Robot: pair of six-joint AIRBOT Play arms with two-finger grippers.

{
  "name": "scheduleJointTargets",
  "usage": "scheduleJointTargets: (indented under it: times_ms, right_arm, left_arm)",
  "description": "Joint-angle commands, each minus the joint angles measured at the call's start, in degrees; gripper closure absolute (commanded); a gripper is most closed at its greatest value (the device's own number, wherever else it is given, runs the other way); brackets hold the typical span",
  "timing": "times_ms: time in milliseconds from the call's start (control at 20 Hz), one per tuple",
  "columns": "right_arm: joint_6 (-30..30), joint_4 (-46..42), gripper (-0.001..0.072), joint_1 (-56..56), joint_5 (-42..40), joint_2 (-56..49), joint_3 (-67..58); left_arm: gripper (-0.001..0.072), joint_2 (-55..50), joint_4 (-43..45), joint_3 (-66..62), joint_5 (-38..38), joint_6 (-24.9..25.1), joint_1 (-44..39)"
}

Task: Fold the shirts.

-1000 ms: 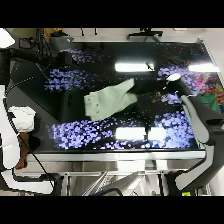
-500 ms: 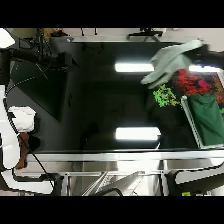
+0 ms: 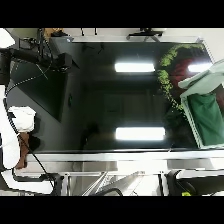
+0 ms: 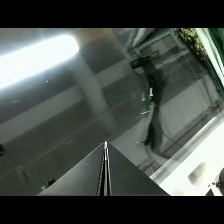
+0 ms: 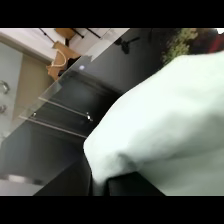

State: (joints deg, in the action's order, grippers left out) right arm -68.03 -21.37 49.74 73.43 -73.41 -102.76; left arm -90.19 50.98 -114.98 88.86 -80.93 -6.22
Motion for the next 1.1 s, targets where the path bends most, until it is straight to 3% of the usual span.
scheduleJointTargets:
  times_ms: [0,350,500,600,750,900,1050]
  right_arm:
    - [-1.05,0.04,0.0694,3.26,1.18,1.42,-0.07]
    - [-3.54,-0.04,0.0694,5.57,3.17,4.35,-0.07]
    - [-7.34,-2.71,0.0694,5.57,3.19,6.38,-0.07]
    - [-14.95,-10.12,0.0693,5.57,5.25,7.04,-0.04]
    - [-31.23,-28.65,0.0693,5.57,14.47,7.02,0.22]
    - [-33.53,-43.30,0.0694,5.57,24.09,7.08,0.42]
    - [-34.86,-51.95,0.0693,5.60,28.35,7.37,1.49]
  left_arm:
    - [0.0688,-0.02,0.00,0.02,0.33,0.13,-0.07]
    - [0.0688,-0.02,0.02,0.02,0.35,0.13,-0.04]
    - [0.0688,-0.02,0.02,0.02,0.33,0.57,-0.04]
    - [0.0688,-0.02,0.02,0.02,0.37,0.66,-0.04]
    - [0.0688,-0.02,0.02,0.02,0.92,1.68,-0.04]
    - [0.0688,-0.02,0.02,0.02,1.14,2.95,-0.04]
    - [0.0688,-0.02,0.00,0.02,1.16,4.02,-0.04]
